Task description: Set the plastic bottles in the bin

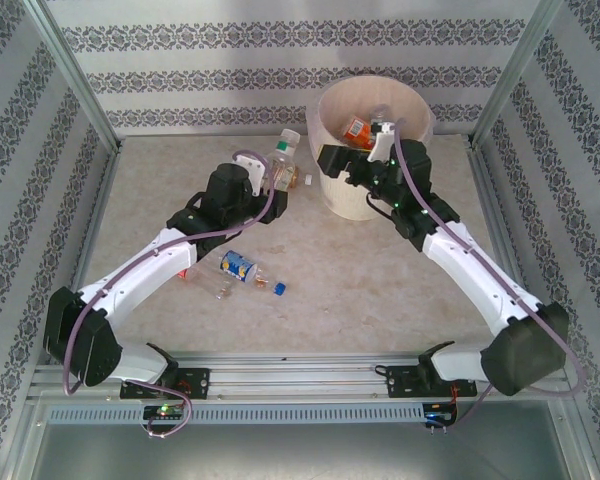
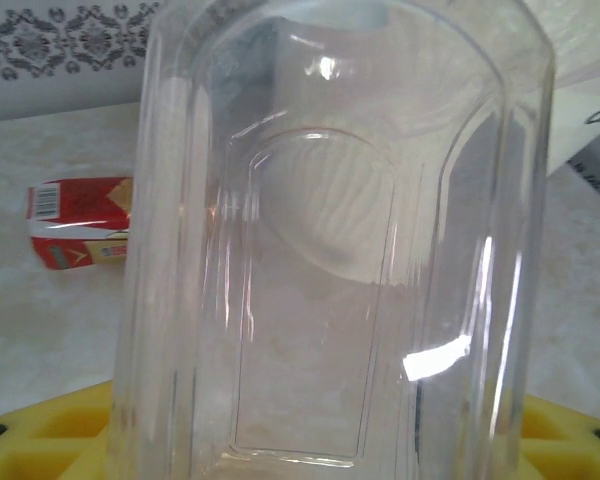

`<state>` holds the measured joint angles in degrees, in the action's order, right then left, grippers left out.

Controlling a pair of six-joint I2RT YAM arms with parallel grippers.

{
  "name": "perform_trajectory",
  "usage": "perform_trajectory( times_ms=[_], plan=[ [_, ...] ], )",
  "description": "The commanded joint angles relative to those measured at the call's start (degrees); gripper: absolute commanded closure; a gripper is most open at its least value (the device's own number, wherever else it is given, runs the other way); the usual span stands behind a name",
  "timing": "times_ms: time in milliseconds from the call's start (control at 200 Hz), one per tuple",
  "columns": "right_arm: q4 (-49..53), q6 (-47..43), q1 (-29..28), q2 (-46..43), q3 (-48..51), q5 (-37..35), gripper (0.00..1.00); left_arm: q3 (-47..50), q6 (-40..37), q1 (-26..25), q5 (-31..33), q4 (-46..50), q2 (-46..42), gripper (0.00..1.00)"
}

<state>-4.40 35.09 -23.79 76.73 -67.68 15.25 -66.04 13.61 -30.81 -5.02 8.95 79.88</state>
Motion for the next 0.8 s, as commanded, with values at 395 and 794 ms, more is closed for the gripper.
perform_trajectory(
  times_ms=[395, 794],
  plan=[
    [2.84, 12.55, -3.54, 9.88, -10.66, 13.19, 0.03, -3.37, 0.84, -1.1, -8.17, -9.17, -2.01, 1.0],
    [8.58, 9.75, -4.51, 12.16, -14.66, 15.39, 0.18, -5.43, -1.82, -2.93, -10.18, -7.97, -0.5, 1.0]
  ],
)
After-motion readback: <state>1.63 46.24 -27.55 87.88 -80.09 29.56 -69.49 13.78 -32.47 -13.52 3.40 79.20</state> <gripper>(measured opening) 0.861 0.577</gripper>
